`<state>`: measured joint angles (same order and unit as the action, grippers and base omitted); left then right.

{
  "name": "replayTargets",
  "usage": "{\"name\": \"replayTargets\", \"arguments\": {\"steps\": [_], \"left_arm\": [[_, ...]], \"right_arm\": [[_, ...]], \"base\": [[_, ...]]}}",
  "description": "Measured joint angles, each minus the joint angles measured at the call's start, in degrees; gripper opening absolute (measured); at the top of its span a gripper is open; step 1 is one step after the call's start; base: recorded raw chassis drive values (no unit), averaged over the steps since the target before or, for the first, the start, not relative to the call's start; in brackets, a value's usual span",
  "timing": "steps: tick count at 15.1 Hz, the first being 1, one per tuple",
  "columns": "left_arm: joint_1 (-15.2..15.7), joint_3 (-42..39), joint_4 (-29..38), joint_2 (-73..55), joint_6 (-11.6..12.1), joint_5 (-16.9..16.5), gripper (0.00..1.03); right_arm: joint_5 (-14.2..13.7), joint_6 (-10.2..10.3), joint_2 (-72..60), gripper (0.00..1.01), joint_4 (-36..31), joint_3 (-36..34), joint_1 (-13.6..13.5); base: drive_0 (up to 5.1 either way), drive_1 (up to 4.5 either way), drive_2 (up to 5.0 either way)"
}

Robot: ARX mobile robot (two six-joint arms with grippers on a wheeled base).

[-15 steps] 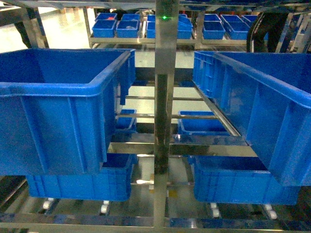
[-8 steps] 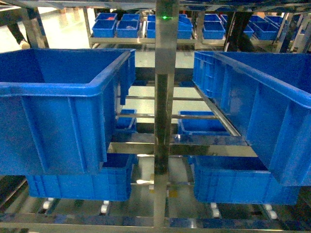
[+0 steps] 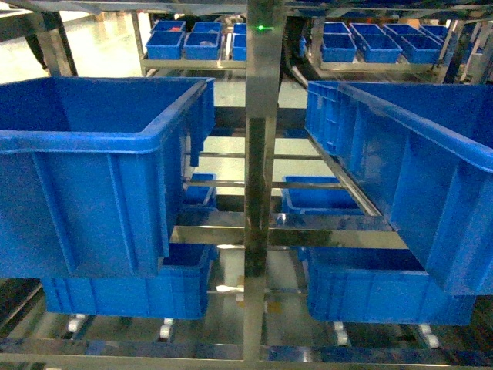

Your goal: Sort and place red and yellow blocks in left bins

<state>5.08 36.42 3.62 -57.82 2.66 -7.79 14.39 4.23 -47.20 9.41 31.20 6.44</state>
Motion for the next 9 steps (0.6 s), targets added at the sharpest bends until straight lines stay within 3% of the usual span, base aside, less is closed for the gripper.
{"name": "replayTargets", "arguments": {"steps": [9], "left_arm": [[1.7, 2.4, 0.9, -0.3, -1.2, -1.0, 0.26]], "right_arm": [[0.0, 0.0, 0.0, 0.28, 0.0, 0.0, 0.0]], "base": [[0.0, 0.00, 0.0]]}}
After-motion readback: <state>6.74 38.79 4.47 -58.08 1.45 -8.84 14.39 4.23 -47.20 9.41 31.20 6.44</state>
